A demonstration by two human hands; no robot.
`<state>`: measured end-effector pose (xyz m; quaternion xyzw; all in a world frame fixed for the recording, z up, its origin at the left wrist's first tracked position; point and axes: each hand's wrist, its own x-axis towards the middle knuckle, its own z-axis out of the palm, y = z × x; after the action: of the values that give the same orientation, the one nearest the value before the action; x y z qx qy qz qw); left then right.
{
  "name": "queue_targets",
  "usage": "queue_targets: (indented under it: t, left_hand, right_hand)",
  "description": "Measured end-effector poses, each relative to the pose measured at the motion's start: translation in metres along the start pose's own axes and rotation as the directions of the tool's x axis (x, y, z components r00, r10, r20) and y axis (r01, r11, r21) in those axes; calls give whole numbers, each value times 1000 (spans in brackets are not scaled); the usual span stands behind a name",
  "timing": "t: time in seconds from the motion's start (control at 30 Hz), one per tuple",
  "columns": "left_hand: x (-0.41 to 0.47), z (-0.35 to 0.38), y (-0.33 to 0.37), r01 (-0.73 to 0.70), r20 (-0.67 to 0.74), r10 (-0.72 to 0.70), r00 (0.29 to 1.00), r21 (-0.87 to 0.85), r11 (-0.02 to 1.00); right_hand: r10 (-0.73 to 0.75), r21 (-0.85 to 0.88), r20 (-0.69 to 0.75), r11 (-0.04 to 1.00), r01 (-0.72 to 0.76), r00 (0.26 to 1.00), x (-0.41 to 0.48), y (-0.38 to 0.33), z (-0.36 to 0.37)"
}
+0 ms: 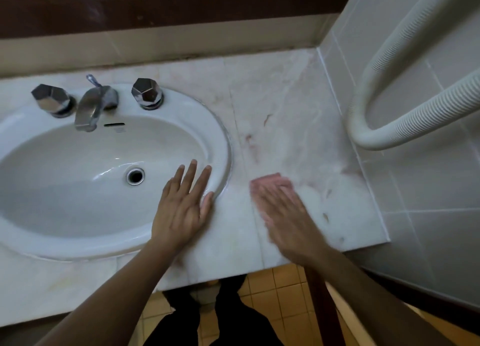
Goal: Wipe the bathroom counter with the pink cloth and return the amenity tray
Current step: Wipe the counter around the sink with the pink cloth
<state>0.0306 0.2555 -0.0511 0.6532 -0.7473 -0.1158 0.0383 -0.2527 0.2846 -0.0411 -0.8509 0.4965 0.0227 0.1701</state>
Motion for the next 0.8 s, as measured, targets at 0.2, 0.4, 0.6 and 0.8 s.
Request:
queue_targets:
  t: [0.2,0.4,0.6,0.8]
  left_hand:
    - [0,-1,3,7,10,-7,1000,-7,1000]
    - [-2,-2,2,8,2,-8,1000,-14,1000]
    - [-2,-3,3,-11,8,11,1000,-18,1000]
    - [-2,-5,6,-32,28,32,999,-9,999]
  right_hand:
    - [463,26,-120,886,-464,878,75,108,-29]
    - [223,62,-119,974,-217,968,64,-40,14]
    - [217,26,-35,976,-216,975,-65,36,14]
    - [557,-9,-216,820,-572,802,30,116,-27]
